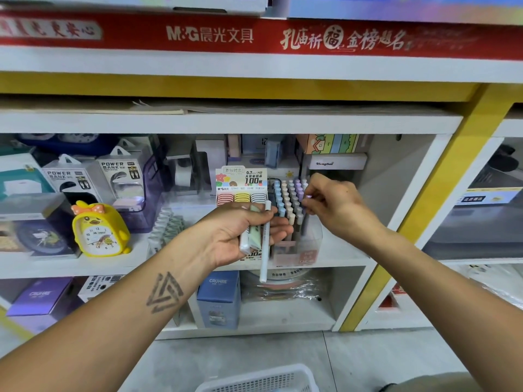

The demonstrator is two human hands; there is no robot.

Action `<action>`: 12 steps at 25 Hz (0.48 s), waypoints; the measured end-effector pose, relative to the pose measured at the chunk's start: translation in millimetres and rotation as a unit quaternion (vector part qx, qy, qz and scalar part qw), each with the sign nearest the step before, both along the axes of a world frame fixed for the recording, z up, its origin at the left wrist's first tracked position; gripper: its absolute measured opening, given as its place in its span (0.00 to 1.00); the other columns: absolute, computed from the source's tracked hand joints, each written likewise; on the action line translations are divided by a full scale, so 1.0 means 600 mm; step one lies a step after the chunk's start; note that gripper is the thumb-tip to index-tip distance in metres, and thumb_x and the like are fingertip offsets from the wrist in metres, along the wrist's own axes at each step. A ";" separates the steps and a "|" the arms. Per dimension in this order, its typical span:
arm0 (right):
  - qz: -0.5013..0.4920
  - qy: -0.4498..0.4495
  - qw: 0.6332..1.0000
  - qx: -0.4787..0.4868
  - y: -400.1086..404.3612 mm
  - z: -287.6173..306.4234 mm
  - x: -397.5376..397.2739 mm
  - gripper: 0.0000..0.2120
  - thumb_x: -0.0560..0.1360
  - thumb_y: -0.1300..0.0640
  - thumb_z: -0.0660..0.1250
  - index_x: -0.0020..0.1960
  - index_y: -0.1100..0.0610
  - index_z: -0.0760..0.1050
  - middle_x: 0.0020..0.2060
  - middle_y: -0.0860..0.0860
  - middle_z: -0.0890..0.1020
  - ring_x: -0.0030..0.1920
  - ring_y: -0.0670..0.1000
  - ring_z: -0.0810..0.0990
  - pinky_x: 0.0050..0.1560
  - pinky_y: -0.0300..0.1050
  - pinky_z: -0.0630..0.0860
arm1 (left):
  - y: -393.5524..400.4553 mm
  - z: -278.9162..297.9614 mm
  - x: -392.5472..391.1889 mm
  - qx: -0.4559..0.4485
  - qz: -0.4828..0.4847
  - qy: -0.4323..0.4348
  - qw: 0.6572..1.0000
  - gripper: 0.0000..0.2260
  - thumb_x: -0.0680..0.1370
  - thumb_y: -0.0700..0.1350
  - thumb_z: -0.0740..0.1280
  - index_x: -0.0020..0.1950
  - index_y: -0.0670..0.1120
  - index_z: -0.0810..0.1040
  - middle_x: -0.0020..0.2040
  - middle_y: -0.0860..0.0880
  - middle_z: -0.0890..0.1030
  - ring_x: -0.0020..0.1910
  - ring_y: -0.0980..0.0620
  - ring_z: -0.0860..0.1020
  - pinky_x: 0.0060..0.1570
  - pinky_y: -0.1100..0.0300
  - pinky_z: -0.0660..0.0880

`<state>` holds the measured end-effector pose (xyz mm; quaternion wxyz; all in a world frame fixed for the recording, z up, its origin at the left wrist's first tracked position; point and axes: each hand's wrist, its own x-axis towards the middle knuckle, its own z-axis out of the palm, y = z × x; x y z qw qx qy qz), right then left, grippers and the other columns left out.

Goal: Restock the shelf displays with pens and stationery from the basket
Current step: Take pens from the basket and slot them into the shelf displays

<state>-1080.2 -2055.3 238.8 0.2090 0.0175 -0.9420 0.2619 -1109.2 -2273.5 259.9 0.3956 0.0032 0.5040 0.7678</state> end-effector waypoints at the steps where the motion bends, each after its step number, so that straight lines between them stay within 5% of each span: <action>1: 0.002 -0.006 1.000 -0.011 0.000 0.002 0.000 0.08 0.78 0.58 0.70 0.46 0.49 0.72 0.37 0.49 0.83 0.42 0.48 0.83 0.44 0.49 0.82 | 0.000 0.000 0.000 0.000 -0.003 -0.003 1.000 0.06 0.80 0.32 0.62 0.53 0.32 0.77 0.43 0.33 0.84 0.40 0.38 0.85 0.41 0.50 0.83; 4: 0.028 -0.023 0.998 -0.054 -0.003 0.009 0.001 0.10 0.77 0.62 0.71 0.43 0.50 0.74 0.34 0.48 0.82 0.35 0.41 0.83 0.37 0.34 0.78 | -0.002 -0.003 -0.002 -0.003 -0.010 -0.008 1.000 0.06 0.81 0.32 0.61 0.52 0.32 0.77 0.44 0.34 0.84 0.40 0.39 0.85 0.42 0.49 0.83; 8: 0.020 0.007 0.997 0.073 -0.006 0.007 0.000 0.02 0.77 0.60 0.71 0.47 0.57 0.83 0.42 0.51 0.82 0.43 0.52 0.82 0.45 0.49 0.78 | -0.002 -0.002 0.000 0.002 -0.012 0.002 1.000 0.05 0.79 0.31 0.62 0.50 0.32 0.77 0.46 0.31 0.83 0.43 0.37 0.85 0.44 0.47 0.83; 10: -0.005 -0.018 0.987 0.160 -0.010 0.008 -0.004 0.07 0.79 0.58 0.68 0.53 0.57 0.85 0.49 0.51 0.78 0.49 0.55 0.79 0.49 0.51 0.76 | -0.003 0.000 0.002 0.009 -0.016 0.011 1.000 0.06 0.77 0.31 0.65 0.52 0.32 0.77 0.48 0.30 0.82 0.44 0.36 0.85 0.42 0.47 0.83; 12: -0.029 -0.023 0.992 0.118 -0.018 0.021 -0.005 0.09 0.80 0.56 0.67 0.56 0.54 0.84 0.48 0.48 0.76 0.49 0.52 0.77 0.49 0.47 0.74 | -0.003 -0.002 0.002 0.013 -0.024 0.017 0.999 0.09 0.75 0.32 0.66 0.55 0.32 0.77 0.49 0.30 0.82 0.44 0.37 0.85 0.40 0.48 0.83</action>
